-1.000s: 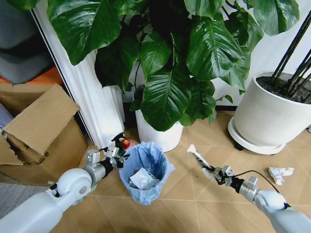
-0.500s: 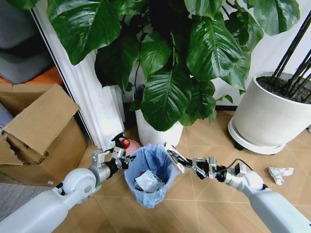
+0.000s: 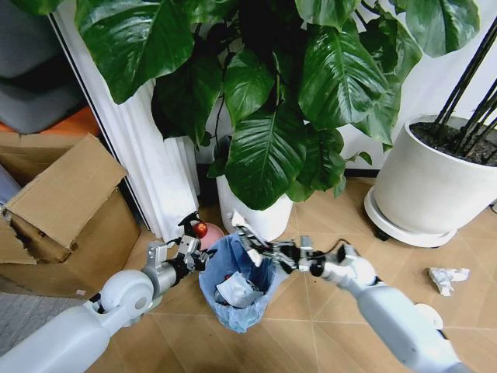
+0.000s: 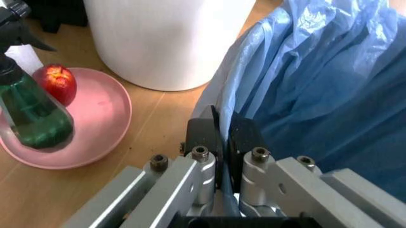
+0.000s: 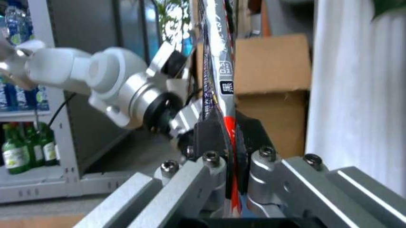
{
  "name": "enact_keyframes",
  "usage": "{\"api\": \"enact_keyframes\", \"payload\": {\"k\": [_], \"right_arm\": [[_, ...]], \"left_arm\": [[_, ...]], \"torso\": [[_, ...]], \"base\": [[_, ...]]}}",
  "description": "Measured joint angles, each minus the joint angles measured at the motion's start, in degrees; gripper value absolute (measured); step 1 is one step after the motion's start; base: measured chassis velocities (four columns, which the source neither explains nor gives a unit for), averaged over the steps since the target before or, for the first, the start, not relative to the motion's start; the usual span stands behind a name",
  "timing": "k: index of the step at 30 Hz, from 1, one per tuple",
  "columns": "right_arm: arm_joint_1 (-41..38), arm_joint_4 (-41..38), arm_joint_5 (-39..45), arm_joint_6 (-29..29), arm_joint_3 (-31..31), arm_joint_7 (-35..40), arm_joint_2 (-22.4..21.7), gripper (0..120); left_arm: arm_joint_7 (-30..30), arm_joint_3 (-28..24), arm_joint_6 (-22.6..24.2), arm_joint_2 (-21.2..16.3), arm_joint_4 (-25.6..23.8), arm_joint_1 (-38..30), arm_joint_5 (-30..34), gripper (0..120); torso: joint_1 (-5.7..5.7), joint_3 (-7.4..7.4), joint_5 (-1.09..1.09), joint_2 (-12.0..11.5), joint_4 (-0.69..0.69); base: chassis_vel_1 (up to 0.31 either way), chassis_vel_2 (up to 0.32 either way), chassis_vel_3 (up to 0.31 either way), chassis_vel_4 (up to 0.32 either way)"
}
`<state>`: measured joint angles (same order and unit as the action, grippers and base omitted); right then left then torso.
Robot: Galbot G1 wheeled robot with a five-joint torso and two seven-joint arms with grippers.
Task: Pick up the trash bin and place the garbage on the floor into it.
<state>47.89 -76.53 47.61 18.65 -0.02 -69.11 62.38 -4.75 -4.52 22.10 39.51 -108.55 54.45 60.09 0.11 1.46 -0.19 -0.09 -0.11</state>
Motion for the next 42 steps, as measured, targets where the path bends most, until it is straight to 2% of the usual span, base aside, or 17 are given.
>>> {"api": "enact_keyframes", "payload": {"k": [3, 4, 7, 9, 11, 14, 16, 21, 25, 26, 28, 30, 31, 35, 36, 38, 42], "right_arm": [[-0.52, -0.01, -0.98, -1.58, -1.09, 0.27, -1.02, 13], [-0.52, -0.01, -0.98, -1.58, -1.09, 0.27, -1.02, 13], [-1.42, 0.15, -1.70, -1.88, -1.54, 0.40, -1.73, 29], [-1.51, 0.16, -1.76, -1.88, -1.61, 0.43, -1.93, 32], [-1.65, 0.17, -1.81, -1.92, -1.63, 0.48, -2.24, 43], [-1.69, 0.23, -1.90, -1.93, -1.63, 0.48, -2.40, 50], [-1.60, 0.20, -1.81, -1.94, -1.58, 0.48, -2.55, 61], [-0.79, -0.20, -2.30, -1.76, -0.52, 2.09, -3.14, 75], [2.75, -0.15, -5.66, -0.12, 3.24, 11.33, -5.96, 93], [2.75, -0.15, -5.66, -0.12, 3.24, 11.33, -5.96, 93], [6.31, -1.66, -7.08, -0.51, 5.32, 20.46, -8.61, 99], [10.70, -3.48, -8.38, -1.06, 7.82, 31.55, -10.66, 100], [10.70, -3.48, -8.38, -1.06, 7.82, 31.55, -10.66, 100], [18.09, -6.11, -11.15, -2.77, 13.63, 44.88, -12.22, 100], [18.09, -6.11, -11.15, -2.77, 13.63, 44.88, -12.22, 100], [25.65, -8.51, -12.77, -3.96, 19.65, 48.88, -13.05, 100], [32.55, -10.43, -14.26, -4.09, 25.14, 51.36, -12.93, 100]], "left_arm": [[-0.13, 0.11, 0.04, 0.02, -0.01, 0.00, 0.04, 0], [-0.13, 0.11, 0.04, 0.02, -0.01, 0.00, 0.04, 0], [-0.16, 0.27, 0.08, 0.00, -0.12, -0.07, 0.21, 0], [-0.18, 0.32, 0.09, 0.00, -0.13, -0.15, 0.28, 0], [-0.21, 0.39, 0.12, 0.06, -0.13, -0.32, 0.43, 0], [-0.21, 0.39, 0.15, 0.10, -0.12, -0.36, 0.45, 0], [-0.24, 0.37, 0.19, 0.19, 0.06, -0.43, 0.46, 0], [-0.45, 0.80, 0.23, 0.34, 0.13, -0.28, 0.45, 0], [-0.92, 2.34, 0.39, 0.70, -0.26, 0.77, 0.17, 0], [-0.92, 2.34, 0.39, 0.70, -0.26, 0.77, 0.17, 0], [-1.09, 3.67, 0.44, 0.64, -0.49, 1.80, -0.42, 0], [-1.04, 5.04, 0.44, 0.11, -1.19, 3.16, -0.89, 0], [-1.04, 5.04, 0.44, 0.11, -1.19, 3.16, -0.89, 0], [-1.42, 7.50, 0.44, -0.29, -2.02, 4.96, -1.44, 0], [-1.42, 7.50, 0.44, -0.29, -2.02, 4.96, -1.44, 0], [-2.00, 9.09, 0.44, -0.17, -2.33, 6.03, -1.92, 0], [-2.49, 10.27, 0.43, 0.01, -2.55, 7.28, -2.39, 0]], "torso": [[0.00, 0.00, 0.00, 0.00, -0.03], [0.00, 0.00, 0.00, 0.00, -0.03], [0.00, 0.00, 0.00, 0.00, -0.02], [0.00, 0.00, 0.01, 0.00, -0.02], [0.00, -0.01, 0.01, 0.00, -0.02], [0.00, 0.00, 0.01, 0.00, -0.02], [0.00, -0.01, 0.01, 0.00, -0.02], [0.00, -0.01, 0.02, 0.00, -0.01], [0.00, -0.01, 0.03, 0.00, 0.00], [0.00, -0.01, 0.03, 0.00, 0.00], [0.00, -0.01, -0.01, 0.00, -0.02], [0.00, -0.01, 0.03, 0.01, -0.04], [0.00, -0.01, 0.03, 0.01, -0.04], [-0.01, -0.01, 0.04, 0.02, 0.00], [-0.01, -0.01, 0.04, 0.02, 0.00], [-0.01, -0.01, 0.02, 0.02, -0.01], [-0.01, -0.01, 0.00, 0.02, -0.03]], "base": [[0.000, 0.000, 0.000, 0.000], [0.000, 0.000, 0.000, 0.000], [0.000, 0.000, 0.000, 0.000], [0.000, 0.000, 0.000, 0.000], [0.000, 0.000, 0.000, 0.000], [0.000, 0.000, 0.000, 0.000], [0.000, 0.000, 0.000, 0.000], [0.000, 0.000, 0.000, 0.000], [0.000, 0.000, 0.000, 0.000], [0.000, 0.000, 0.000, 0.000], [0.000, 0.000, 0.000, 0.000], [0.000, 0.000, 0.000, 0.000], [0.000, 0.000, 0.000, 0.000], [0.000, 0.000, 0.000, 0.000], [0.000, 0.000, 0.000, 0.000], [0.000, 0.000, 0.000, 0.000], [0.000, 0.000, 0.000, 0.000]]}}
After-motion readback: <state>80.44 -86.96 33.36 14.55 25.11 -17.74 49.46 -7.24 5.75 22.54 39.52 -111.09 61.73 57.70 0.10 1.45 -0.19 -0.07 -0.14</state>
